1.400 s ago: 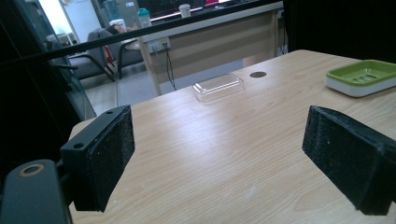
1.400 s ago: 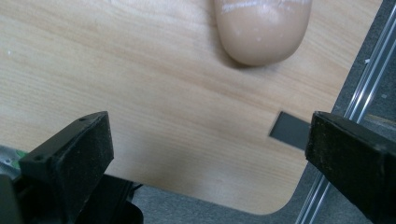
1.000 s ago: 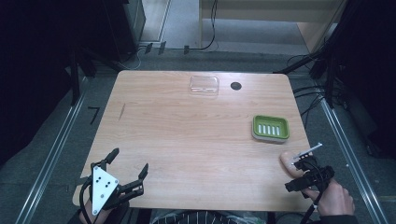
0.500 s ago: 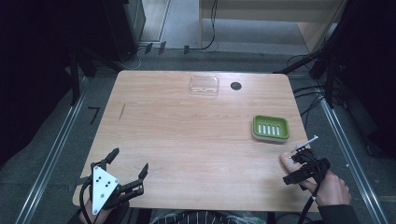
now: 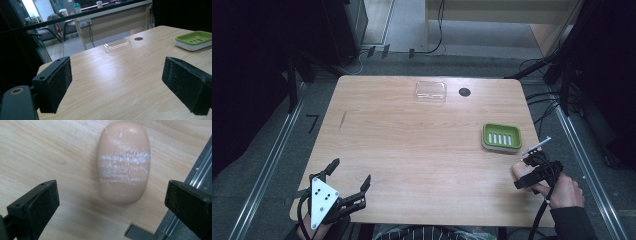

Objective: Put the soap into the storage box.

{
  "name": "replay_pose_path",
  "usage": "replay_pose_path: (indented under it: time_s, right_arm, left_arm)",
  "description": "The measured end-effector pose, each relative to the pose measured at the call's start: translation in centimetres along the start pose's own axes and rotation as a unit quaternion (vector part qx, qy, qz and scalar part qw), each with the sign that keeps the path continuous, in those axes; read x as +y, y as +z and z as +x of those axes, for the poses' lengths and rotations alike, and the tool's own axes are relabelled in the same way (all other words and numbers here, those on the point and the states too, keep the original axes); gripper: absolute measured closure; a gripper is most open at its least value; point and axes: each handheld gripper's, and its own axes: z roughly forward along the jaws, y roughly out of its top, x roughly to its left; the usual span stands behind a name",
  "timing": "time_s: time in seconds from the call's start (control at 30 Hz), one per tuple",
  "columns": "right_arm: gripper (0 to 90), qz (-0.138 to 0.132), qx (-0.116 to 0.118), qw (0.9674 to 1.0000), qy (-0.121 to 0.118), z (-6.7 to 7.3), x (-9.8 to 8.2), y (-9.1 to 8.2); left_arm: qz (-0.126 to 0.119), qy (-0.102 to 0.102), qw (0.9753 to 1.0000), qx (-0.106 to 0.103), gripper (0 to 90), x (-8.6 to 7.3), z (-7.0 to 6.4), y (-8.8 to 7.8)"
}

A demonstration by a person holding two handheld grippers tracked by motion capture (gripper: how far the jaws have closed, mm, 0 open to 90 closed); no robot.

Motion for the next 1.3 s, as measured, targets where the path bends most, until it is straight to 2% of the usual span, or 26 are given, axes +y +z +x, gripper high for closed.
replay_pose_path:
  time_s: [0.13,0.47,0.7,0.77,0.8,0.83,1.1,1.3]
  right_arm:
    - [0.0,0.002,0.007,1.0,0.006,-0.5,0.6,0.4]
    - [0.0,0.021,0.018,0.9996,-0.008,-1.2,2.0,1.7]
    - [7.2,0.045,0.02,0.9986,-0.02,-1.6,3.0,2.9]
    - [10.6,0.052,0.02,0.9983,-0.016,-1.7,3.1,3.1]
    - [10.6,0.052,0.02,0.9983,-0.016,-1.7,3.1,3.1]
    - [15.1,0.055,0.024,0.998,-0.017,-1.9,3.2,3.2]
    - [20.5,0.066,0.029,0.9972,-0.018,-2.1,3.4,3.7]
    - [30.5,0.073,0.03,0.9967,-0.022,-2.0,3.5,3.8]
  left_arm:
    - [-0.001,0.0,1.0,0.0,9.6,0.0,0.0,0.0]
    - [-0.001,-0.001,1.0,0.0,9.6,0.0,0.0,0.0]
    - [-0.001,-0.001,1.0,0.0,9.6,0.0,0.0,0.0]
    - [-0.001,-0.002,1.0,0.001,9.6,0.0,0.0,0.0]
    - [-0.001,-0.002,1.0,0.001,9.6,0.0,0.0,0.0]
    - [-0.001,-0.001,1.0,0.001,9.6,0.0,0.0,0.0]
    - [0.0,-0.001,1.0,0.001,9.6,0.0,0.0,0.0]
    - [-0.001,-0.001,1.0,0.001,9.6,0.0,0.0,0.0]
